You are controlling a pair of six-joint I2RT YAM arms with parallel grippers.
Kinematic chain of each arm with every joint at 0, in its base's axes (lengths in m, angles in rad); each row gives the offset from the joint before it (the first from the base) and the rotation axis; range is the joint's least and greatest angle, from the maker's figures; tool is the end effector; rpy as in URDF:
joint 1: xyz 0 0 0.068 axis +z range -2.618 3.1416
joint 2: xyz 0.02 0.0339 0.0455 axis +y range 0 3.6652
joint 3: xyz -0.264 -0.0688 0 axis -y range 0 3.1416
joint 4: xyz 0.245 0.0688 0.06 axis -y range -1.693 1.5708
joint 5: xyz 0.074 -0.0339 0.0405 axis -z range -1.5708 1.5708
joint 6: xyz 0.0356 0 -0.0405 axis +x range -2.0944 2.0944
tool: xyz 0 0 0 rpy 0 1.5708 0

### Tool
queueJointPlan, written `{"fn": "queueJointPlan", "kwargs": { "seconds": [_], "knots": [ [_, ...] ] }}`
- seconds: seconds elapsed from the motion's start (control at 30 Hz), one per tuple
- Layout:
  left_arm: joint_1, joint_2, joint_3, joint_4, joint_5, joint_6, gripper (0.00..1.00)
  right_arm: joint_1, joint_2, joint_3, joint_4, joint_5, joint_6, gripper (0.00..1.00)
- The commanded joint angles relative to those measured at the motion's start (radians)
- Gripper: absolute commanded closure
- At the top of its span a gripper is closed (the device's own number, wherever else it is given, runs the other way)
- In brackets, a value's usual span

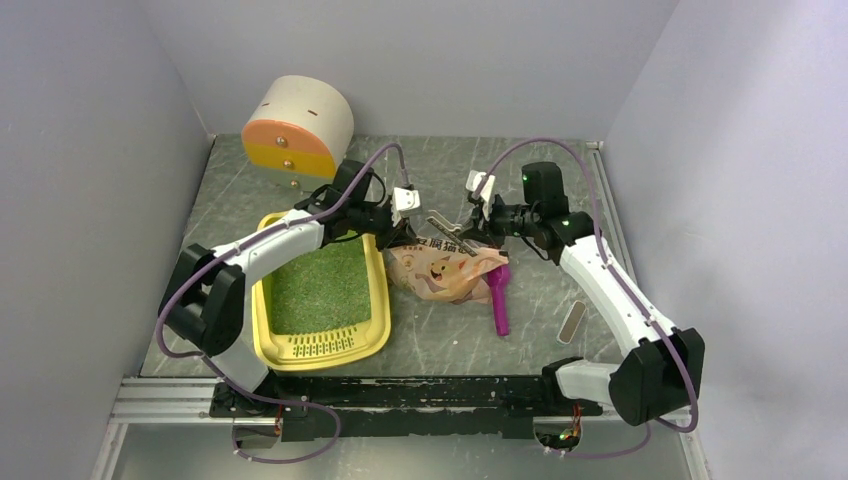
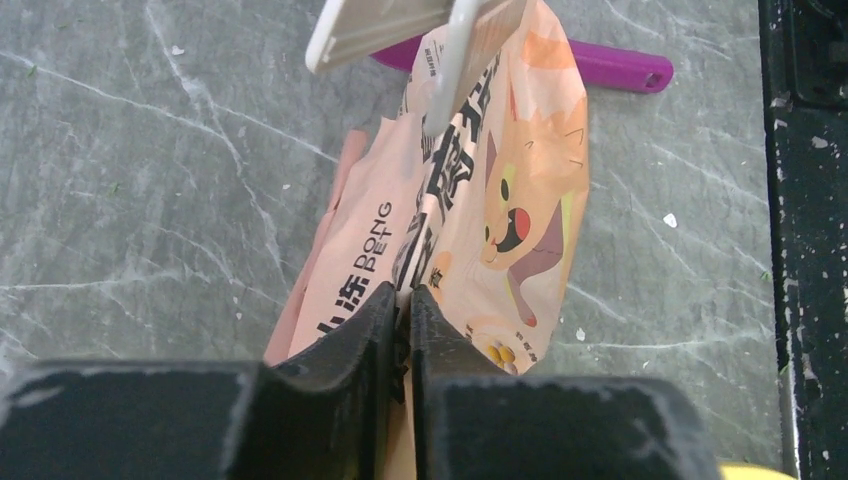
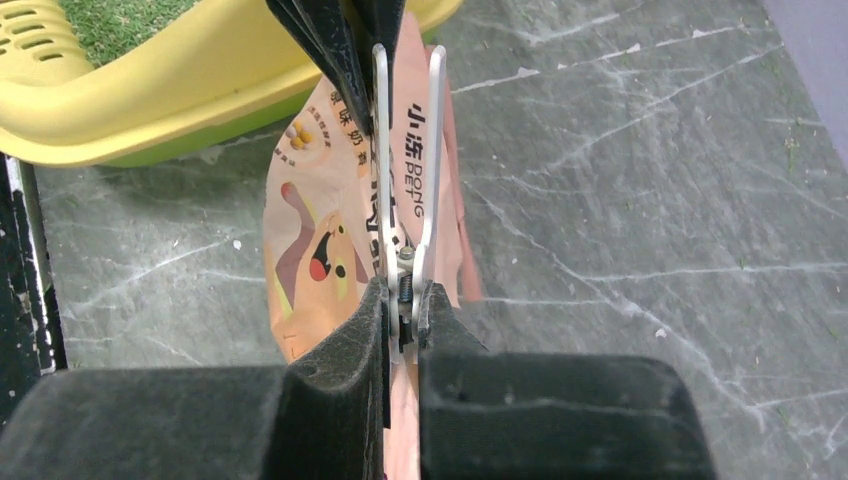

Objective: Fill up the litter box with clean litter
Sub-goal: Clamp the cat litter bag at the center of the board.

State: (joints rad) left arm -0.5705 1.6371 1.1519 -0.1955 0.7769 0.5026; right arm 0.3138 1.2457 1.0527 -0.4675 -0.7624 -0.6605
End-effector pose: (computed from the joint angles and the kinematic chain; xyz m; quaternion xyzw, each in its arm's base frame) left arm 0.2890 -0.2151 0.2532 0.5671 0.6346 -0.3552 0.3866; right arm 0.2458 0.1056 0.3144 -0.5348 0.6602 0.2588 0.4596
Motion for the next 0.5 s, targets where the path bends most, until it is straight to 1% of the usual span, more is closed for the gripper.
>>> {"fn": "queueJointPlan", "kwargs": {
  "seconds": [0.0, 0.03, 0.07, 0.27, 0.47],
  "knots": [
    [0.003, 0.019, 0.043, -0.069, 0.033, 0.039, 0.92, -0.006, 0.021, 0.058, -0.121, 0.063, -0.058, 1.0],
    [0.003, 0.021, 0.047, -0.078, 0.035, 0.043, 0.95, -0.004, 0.026, 0.07, -0.149, 0.077, -0.069, 1.0],
    [0.003, 0.022, 0.051, -0.082, 0.039, 0.048, 0.95, 0.001, 0.031, 0.083, -0.178, 0.093, -0.079, 1.0],
    [0.01, 0.012, 0.059, -0.069, 0.062, 0.037, 0.95, 0.026, 0.056, 0.132, -0.324, 0.171, -0.127, 1.0],
    [0.015, 0.017, 0.089, -0.083, 0.094, 0.033, 0.95, 0.047, 0.105, 0.183, -0.423, 0.254, -0.147, 1.0]
  ]
}}
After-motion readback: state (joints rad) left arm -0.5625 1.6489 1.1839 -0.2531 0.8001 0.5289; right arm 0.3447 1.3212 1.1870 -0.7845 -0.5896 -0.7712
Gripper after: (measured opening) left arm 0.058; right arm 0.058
